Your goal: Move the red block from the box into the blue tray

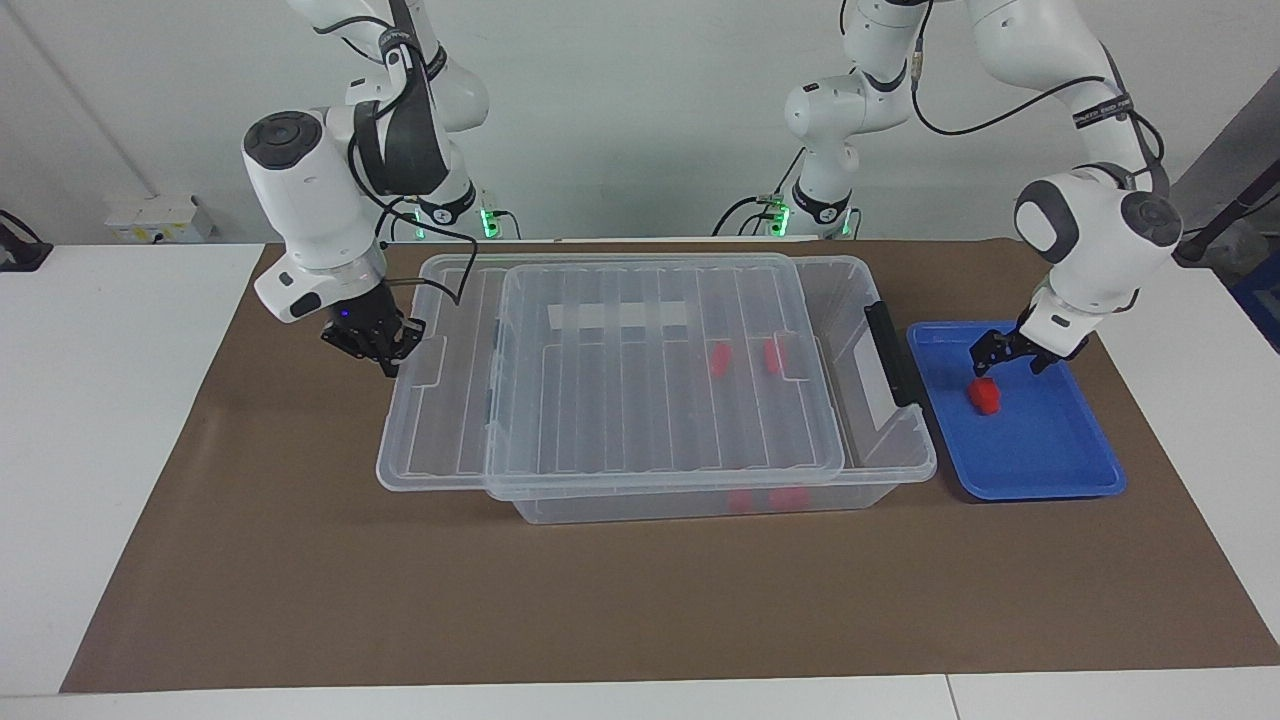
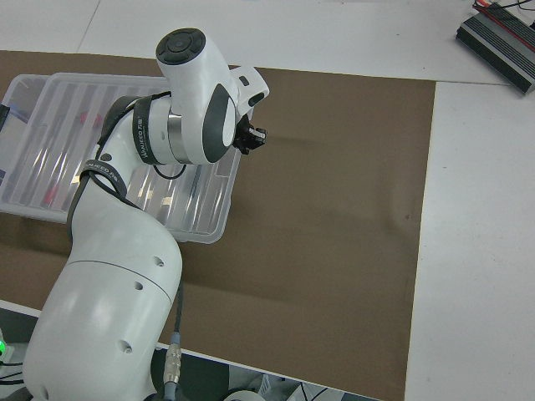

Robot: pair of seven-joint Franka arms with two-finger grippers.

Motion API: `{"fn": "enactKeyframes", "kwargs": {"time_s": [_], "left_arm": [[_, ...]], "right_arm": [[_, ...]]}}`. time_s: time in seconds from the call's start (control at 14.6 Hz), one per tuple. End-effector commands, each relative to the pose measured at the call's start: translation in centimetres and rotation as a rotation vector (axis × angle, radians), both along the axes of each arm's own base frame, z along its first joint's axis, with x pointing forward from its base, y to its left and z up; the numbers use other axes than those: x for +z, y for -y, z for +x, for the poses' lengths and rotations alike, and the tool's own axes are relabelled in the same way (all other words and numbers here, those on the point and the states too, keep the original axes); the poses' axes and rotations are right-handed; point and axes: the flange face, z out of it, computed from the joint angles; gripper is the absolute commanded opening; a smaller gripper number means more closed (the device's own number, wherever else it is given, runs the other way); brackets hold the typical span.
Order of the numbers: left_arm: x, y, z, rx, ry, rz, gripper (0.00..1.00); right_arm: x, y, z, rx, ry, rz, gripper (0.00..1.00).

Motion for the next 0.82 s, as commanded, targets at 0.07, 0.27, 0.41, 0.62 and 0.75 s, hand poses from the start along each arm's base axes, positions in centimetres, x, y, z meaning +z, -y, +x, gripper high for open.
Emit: {"fn": "enactKeyframes", "kwargs": {"time_s": [0.07, 0.27, 0.41, 0.62, 0.75], "left_arm": [[7.1, 2.2, 0.7, -0.034, 0.002, -0.014, 1.00], [12.2, 5.2, 1.3, -0.038, 0.018, -0.010, 1.00], [14.7, 7.2, 0.2, -0.024, 0.035, -0.009, 1.00], [16.5, 9.5, -1.6, -0.074, 0.031, -0.010, 1.00], [16.4, 10.1, -2.0, -0.080, 0.028, -0.009, 1.00]], "right_arm": [[-0.2, -2.5, -0.5, -0.048, 0.010, 0.040, 0.00], [-0.5, -5.0, -1.0, -0.036, 0.002, 0.060, 0.00], [-0.5, -5.4, -1.1, -0.054, -0.005, 0.091, 0.00], [-0.6, -6.8, -1.4, -0.032, -0.006, 0.092, 0.00], [-0.7, -7.5, -1.6, -0.022, -0.009, 0.092, 0.00]]}}
